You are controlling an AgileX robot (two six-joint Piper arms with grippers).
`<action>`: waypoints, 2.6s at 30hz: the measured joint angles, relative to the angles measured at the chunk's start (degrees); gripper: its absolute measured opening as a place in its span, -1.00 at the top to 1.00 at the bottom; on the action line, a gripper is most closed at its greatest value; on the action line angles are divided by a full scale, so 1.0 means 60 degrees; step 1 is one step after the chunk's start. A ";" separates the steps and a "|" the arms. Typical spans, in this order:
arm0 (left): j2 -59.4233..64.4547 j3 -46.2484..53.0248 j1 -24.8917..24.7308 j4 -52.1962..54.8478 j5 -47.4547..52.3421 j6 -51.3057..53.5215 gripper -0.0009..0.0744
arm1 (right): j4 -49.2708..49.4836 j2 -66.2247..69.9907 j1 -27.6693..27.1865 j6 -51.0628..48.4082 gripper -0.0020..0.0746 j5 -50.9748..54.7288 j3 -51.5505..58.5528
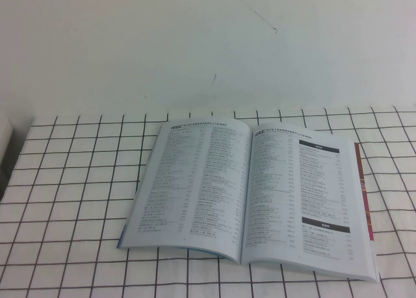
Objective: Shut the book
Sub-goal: 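Close the open booklet and leave it lying on the table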
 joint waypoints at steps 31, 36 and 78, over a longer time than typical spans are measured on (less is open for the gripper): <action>-0.0016 0.0000 0.0000 0.0212 -0.7588 -0.0205 0.99 | 0.0034 0.0000 0.0000 0.1019 0.95 -0.2931 -0.1104; -0.0016 0.0000 0.0000 0.0234 -0.7657 -0.0227 0.98 | -0.0355 0.0000 0.0000 0.1019 0.95 -0.0999 -0.2121; 0.7869 -0.5528 0.0000 -0.5914 0.4967 0.2242 0.99 | 0.9025 1.2573 0.0000 -0.9589 0.95 0.8306 -0.8326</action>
